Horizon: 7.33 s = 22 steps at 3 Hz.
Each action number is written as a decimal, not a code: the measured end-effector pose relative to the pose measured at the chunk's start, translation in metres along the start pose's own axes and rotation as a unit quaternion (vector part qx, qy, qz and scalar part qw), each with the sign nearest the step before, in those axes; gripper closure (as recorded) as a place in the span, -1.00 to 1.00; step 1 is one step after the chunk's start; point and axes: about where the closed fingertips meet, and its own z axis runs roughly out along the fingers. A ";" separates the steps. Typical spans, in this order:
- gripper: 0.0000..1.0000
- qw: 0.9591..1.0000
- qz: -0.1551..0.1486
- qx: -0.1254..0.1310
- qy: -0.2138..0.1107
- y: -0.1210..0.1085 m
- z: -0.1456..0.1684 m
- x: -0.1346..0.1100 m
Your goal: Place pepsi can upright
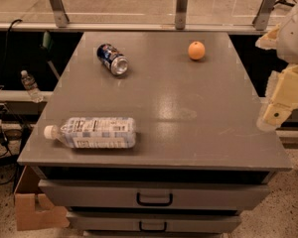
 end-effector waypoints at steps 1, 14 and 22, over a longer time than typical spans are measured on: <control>-1.00 0.999 -0.002 0.001 -0.035 -0.033 0.028 -0.043; 1.00 0.942 0.249 -0.067 -0.213 -0.181 0.179 -0.334; 0.20 0.767 -0.034 -0.119 -0.630 -0.042 0.119 -0.180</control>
Offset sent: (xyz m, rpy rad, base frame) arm 0.2051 0.1671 -0.0451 0.2247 0.0076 0.0041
